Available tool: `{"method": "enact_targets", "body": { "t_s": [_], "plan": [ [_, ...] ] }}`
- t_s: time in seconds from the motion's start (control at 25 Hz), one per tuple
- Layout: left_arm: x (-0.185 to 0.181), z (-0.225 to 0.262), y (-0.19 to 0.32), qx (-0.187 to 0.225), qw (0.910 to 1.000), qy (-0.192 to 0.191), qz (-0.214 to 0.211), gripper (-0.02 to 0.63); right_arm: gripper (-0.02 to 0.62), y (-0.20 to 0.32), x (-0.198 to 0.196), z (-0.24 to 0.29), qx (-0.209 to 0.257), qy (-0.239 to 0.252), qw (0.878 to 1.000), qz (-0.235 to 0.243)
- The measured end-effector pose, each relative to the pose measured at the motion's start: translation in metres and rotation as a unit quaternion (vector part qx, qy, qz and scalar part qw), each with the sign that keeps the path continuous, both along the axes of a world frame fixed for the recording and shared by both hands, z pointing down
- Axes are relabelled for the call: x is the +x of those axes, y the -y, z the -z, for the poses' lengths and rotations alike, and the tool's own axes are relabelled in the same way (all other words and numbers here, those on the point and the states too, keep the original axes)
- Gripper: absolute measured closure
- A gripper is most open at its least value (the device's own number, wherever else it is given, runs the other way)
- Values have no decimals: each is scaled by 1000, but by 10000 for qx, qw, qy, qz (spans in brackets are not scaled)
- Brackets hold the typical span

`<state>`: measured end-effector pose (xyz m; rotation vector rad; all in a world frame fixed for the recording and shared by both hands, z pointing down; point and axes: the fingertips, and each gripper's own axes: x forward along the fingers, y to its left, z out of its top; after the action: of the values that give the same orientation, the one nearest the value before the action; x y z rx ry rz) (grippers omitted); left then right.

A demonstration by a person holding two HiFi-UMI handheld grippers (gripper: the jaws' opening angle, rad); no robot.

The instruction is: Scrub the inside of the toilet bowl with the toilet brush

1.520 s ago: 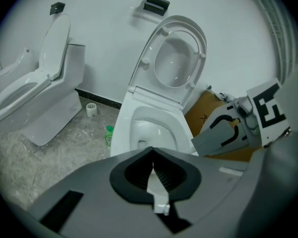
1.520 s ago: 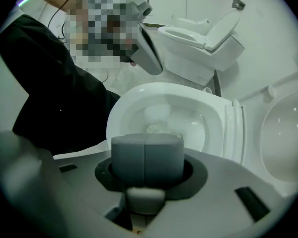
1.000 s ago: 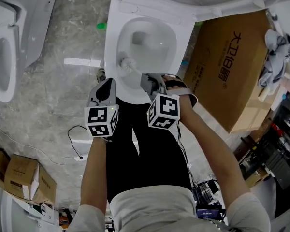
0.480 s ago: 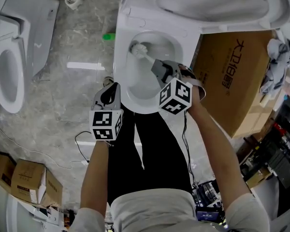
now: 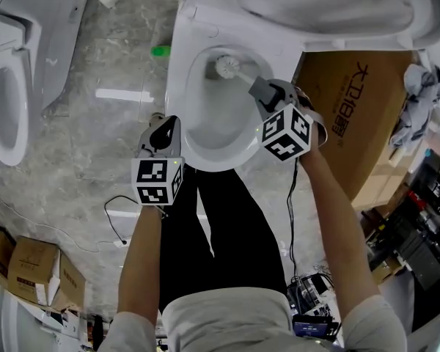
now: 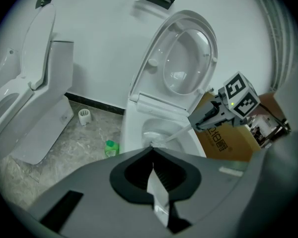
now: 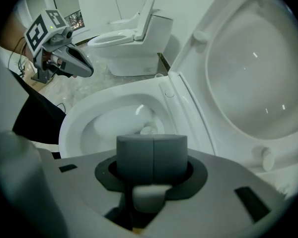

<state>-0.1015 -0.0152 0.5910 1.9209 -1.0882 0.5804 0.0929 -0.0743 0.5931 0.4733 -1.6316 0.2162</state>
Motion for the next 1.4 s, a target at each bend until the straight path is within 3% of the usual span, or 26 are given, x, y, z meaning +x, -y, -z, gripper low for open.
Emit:
{"method": "enact_targets", "body": {
  "t_s": [0.32, 0.6, 1.12, 1.4],
  "plan": [
    [33, 3, -25, 0, 9999, -20, -157, 597, 448, -21, 35, 8, 189, -226, 9995, 86],
    [52, 4, -52, -18, 9998, 3, -216, 597, 448, -54, 54, 5, 214, -607, 9965, 527],
    [59, 8, -97, -35, 10000, 21, -22, 597, 448, -127, 34, -2, -186, -576, 9919, 1115],
    [51, 5, -110, -92, 9999, -2, 95, 597, 448, -164, -4, -4, -445, -123, 9948, 907]
  ]
}}
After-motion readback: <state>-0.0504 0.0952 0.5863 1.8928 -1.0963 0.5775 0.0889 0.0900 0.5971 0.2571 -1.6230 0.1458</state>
